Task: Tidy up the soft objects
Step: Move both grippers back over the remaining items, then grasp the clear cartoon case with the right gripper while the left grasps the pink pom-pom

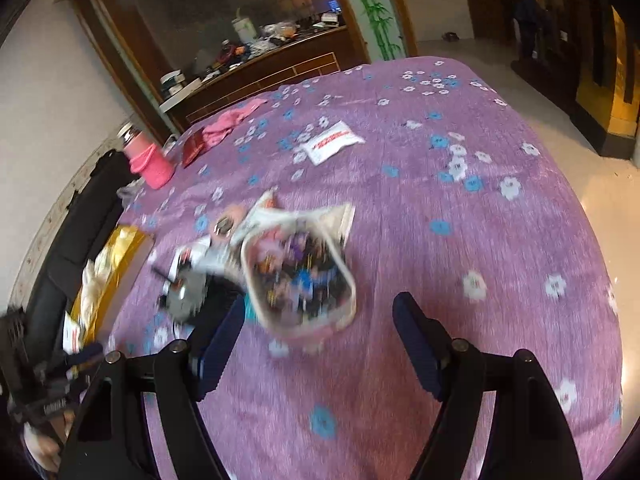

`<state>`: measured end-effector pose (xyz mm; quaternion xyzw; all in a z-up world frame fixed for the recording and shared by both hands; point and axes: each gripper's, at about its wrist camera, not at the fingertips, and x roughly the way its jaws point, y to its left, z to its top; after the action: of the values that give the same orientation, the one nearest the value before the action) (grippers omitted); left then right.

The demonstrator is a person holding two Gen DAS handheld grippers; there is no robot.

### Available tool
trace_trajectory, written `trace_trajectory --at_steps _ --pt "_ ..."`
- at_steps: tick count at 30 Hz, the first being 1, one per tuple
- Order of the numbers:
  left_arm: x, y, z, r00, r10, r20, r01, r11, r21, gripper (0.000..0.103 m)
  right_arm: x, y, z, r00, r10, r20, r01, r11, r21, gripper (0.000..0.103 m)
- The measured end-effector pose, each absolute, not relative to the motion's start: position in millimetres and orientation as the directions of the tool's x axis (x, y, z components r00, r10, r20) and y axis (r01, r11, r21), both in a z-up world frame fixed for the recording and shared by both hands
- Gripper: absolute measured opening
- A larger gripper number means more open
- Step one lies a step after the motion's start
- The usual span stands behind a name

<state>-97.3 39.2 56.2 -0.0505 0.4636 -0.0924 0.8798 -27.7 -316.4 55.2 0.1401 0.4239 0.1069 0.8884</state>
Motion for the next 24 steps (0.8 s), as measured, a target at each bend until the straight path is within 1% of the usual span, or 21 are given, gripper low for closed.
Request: trace_trajectory --at_steps 4,8,11,14,15,19,21,24 --pt "-88 40 60 0.542 -0.27 -0.796 0.126 0.962 -0.241 0.071 6 -317 54 0.656 0.292 -0.696 -0.036 0.933 0.358 0.075" --pt "-72 39 63 0.542 -0.233 -0.807 0.128 0.972 -0.195 0.071 18 -322 41 0.687 0.297 -0.663 -0.029 0.923 0.383 0.075" --pt "-50 34 64 0.548 -0.195 -0.813 0.141 0.98 -0.14 0.071 22 -328 25 0.657 0.257 -0.708 0.003 0.939 0.343 0.075" --pt "-22 26 57 0.532 -0.17 -0.829 0.142 0.984 -0.11 0.071 26 -339 19 0.643 0.282 -0.712 0.029 0.92 0.39 0.075" --pt "-13 23 55 0.524 -0.174 -0.834 0.141 0.983 -0.116 0.071 26 -341 19 0.644 0.28 -0.712 0.034 0.919 0.393 0.075" --pt "22 14 54 0.496 -0.258 -0.829 0.167 0.965 -0.2 0.071 29 -344 13 0.626 0.288 -0.725 0.051 0.912 0.407 0.075" --pt "38 9 55 0.493 -0.257 -0.831 0.17 0.965 -0.198 0.071 30 -343 10 0.612 0.299 -0.732 0.052 0.908 0.415 0.075" --pt "65 -6 53 0.478 -0.268 -0.837 0.221 0.958 -0.181 0.071 31 -342 9 0.609 0.301 -0.734 0.05 0.909 0.413 0.075"
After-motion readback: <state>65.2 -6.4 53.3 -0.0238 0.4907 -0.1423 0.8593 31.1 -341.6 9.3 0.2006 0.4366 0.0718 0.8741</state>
